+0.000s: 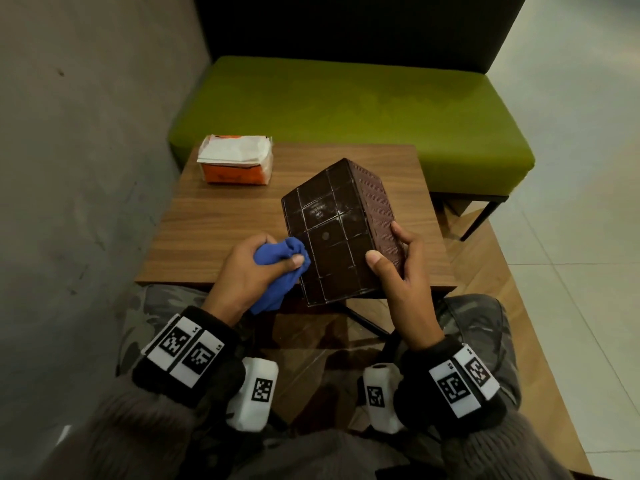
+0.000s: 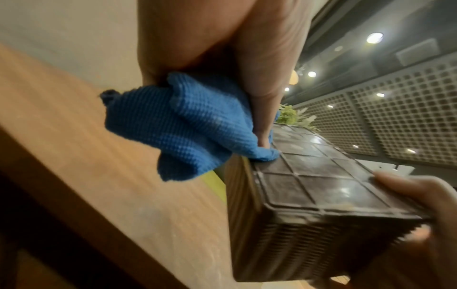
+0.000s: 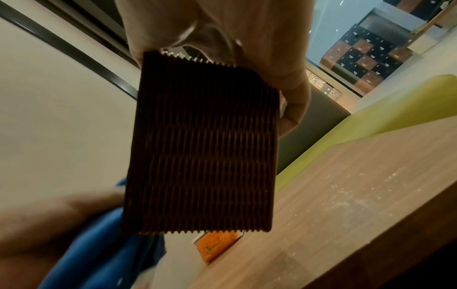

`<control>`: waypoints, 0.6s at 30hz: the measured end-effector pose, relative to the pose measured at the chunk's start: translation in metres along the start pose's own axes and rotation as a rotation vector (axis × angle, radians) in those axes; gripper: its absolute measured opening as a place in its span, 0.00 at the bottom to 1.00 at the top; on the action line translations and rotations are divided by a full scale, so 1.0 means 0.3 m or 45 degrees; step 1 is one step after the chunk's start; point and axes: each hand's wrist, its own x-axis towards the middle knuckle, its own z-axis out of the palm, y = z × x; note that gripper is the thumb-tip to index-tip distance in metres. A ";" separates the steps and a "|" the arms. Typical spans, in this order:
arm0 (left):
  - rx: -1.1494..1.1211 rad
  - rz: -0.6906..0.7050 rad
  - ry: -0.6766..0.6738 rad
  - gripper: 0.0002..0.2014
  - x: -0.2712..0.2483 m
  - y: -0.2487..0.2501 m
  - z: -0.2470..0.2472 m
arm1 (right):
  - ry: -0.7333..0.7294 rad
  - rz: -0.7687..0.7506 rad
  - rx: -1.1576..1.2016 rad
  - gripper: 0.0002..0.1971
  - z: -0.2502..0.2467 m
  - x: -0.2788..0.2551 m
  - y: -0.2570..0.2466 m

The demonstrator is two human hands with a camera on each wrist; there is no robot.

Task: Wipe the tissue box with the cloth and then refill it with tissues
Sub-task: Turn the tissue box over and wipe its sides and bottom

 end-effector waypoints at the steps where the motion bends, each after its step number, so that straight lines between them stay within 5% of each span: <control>1: 0.049 0.047 0.003 0.10 0.000 0.022 0.013 | -0.007 -0.003 -0.020 0.40 0.007 0.001 -0.001; 9: 0.129 0.335 0.033 0.16 0.044 0.178 0.105 | 0.021 -0.061 -0.093 0.42 0.020 0.008 -0.017; 18: 0.089 0.300 0.017 0.14 0.029 0.185 0.090 | 0.052 -0.069 -0.074 0.40 0.021 -0.021 -0.025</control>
